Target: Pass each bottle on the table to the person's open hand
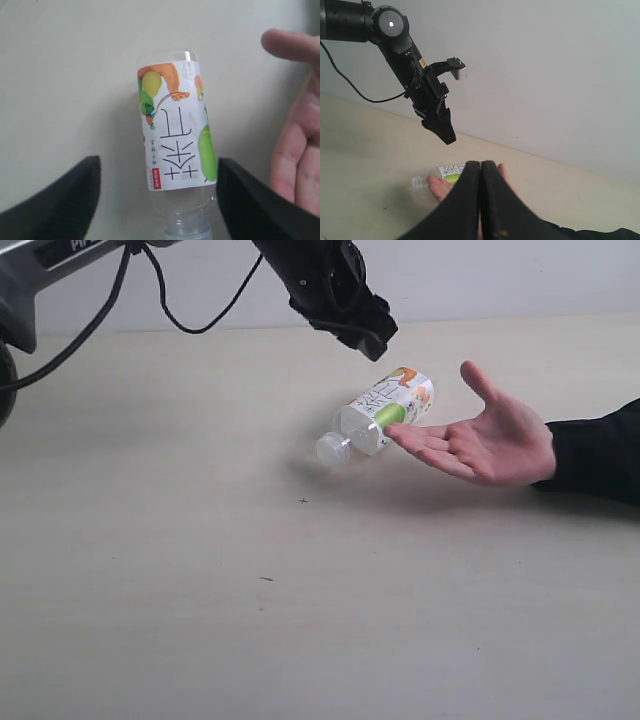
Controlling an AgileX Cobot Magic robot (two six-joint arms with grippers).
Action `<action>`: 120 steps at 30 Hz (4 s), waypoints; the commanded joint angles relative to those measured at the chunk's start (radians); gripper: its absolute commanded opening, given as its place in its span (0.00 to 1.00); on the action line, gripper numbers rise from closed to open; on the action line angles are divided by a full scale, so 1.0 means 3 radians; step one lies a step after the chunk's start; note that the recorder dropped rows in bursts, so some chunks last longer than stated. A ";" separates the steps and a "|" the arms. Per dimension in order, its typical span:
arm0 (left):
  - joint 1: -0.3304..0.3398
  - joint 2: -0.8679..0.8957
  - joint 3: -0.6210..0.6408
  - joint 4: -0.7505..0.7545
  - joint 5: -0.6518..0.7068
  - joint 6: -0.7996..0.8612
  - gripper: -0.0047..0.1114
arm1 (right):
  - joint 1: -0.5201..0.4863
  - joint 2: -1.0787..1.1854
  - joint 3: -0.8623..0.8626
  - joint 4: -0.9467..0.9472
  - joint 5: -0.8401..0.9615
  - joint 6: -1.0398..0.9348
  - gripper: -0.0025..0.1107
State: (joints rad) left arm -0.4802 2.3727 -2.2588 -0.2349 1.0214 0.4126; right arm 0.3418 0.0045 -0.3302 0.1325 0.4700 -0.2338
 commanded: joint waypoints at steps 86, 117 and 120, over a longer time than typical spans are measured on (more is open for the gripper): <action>-0.0856 -0.0348 -0.0079 0.0399 0.0469 0.4111 0.04 | -0.0014 -0.0015 0.0016 -0.0001 -0.0003 -0.0005 0.02; -0.0760 0.0191 -0.0079 -0.0186 0.0081 0.5541 0.04 | -0.0014 -0.0015 0.0016 -0.0001 -0.0003 -0.0005 0.02; -0.0669 0.0216 -0.0079 -0.0200 0.0032 0.5463 0.04 | -0.0014 -0.0015 0.0016 -0.0001 -0.0003 -0.0005 0.02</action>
State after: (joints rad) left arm -0.7115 2.4376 -2.2758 -0.2928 1.0526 2.0723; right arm 0.3418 0.0045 -0.3302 0.1325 0.4719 -0.2338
